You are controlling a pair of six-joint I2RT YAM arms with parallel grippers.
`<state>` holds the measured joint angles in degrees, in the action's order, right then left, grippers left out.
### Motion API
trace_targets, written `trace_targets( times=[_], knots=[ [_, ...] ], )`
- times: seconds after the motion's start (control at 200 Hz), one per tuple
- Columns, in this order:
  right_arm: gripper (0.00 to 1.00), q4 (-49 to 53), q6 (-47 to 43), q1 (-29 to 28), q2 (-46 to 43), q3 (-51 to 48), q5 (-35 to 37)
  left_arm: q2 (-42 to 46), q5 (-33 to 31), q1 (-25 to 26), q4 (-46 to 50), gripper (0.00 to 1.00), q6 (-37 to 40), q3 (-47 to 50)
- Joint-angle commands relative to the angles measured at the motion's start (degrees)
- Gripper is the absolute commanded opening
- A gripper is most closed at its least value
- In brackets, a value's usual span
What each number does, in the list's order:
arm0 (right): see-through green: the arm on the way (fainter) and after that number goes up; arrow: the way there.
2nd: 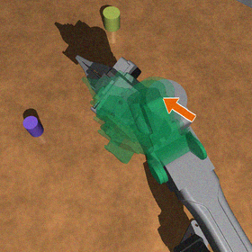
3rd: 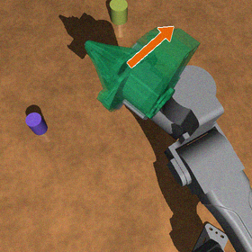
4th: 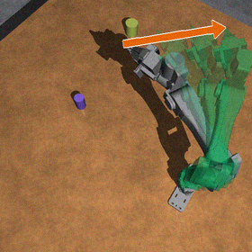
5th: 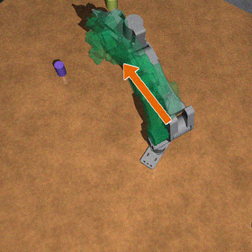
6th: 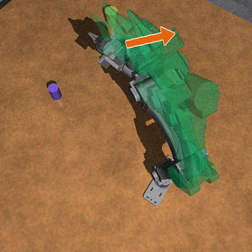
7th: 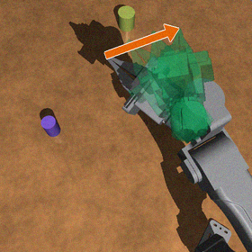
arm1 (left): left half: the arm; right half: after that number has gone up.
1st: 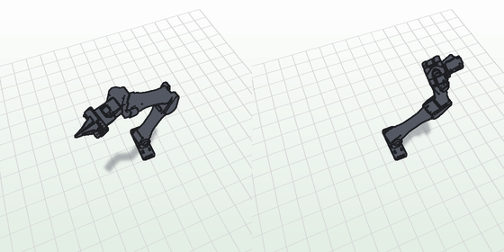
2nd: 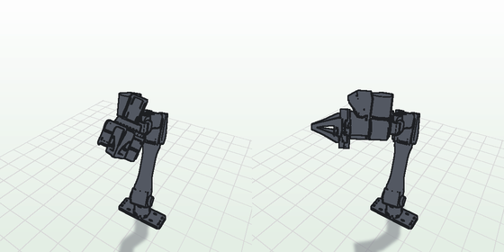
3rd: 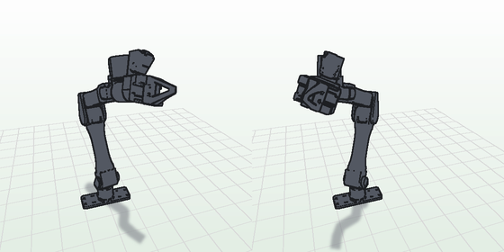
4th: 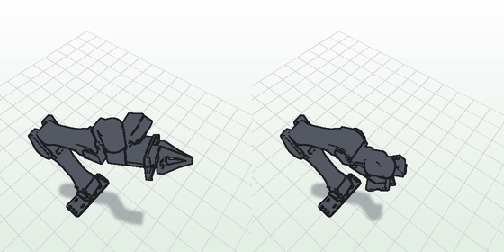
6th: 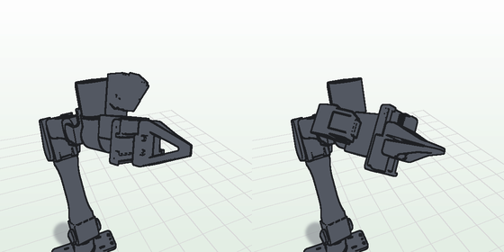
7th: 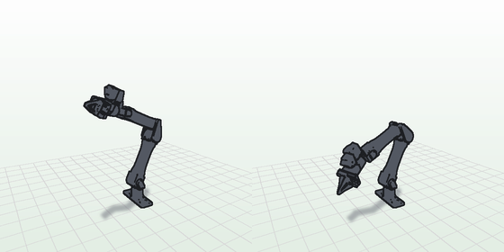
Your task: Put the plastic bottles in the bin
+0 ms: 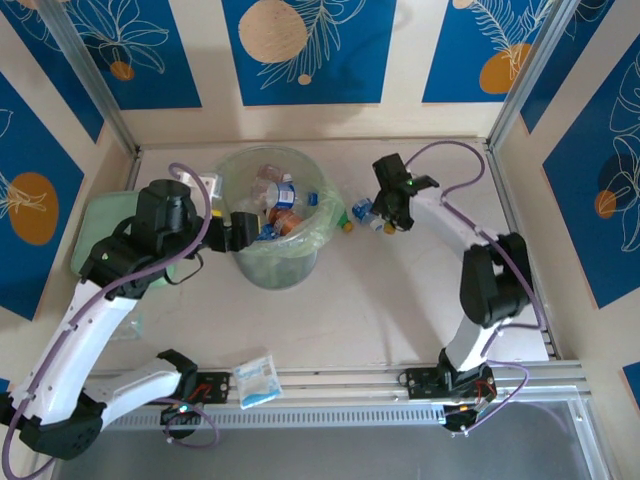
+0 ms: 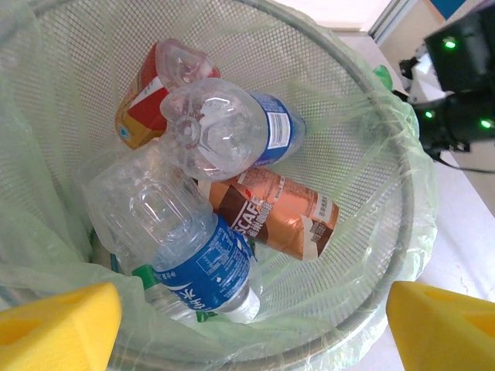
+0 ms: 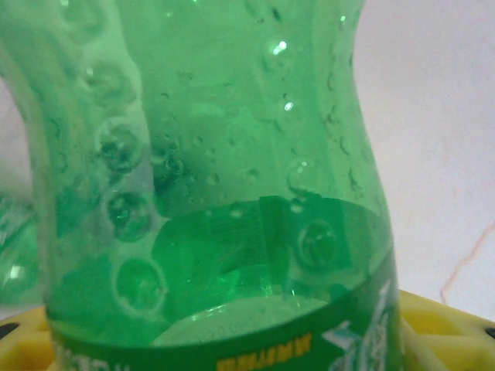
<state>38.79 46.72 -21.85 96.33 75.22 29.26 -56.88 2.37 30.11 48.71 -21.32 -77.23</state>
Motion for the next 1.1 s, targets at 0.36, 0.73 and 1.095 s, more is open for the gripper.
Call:
trace_targets(
  times=[0.36, 0.73, 1.095],
  knots=[
    [0.54, 1.2, -4.4, -15.8, -32.2, -13.7, 4.5, -5.1, 10.5, -0.5, -7.3, 0.90, -3.1, -1.7],
    [0.53, -5.1, -16.7, -23.1, -40.4, -10.7, -4.3, -6.6, 14.1, -0.5, -9.2, 0.94, -3.7, -4.5],
    [0.53, -10.4, -24.8, -29.7, -36.5, -3.9, -16.4, -11.7, 30.6, -0.3, -17.7, 0.99, -8.7, -7.8]
  ],
)
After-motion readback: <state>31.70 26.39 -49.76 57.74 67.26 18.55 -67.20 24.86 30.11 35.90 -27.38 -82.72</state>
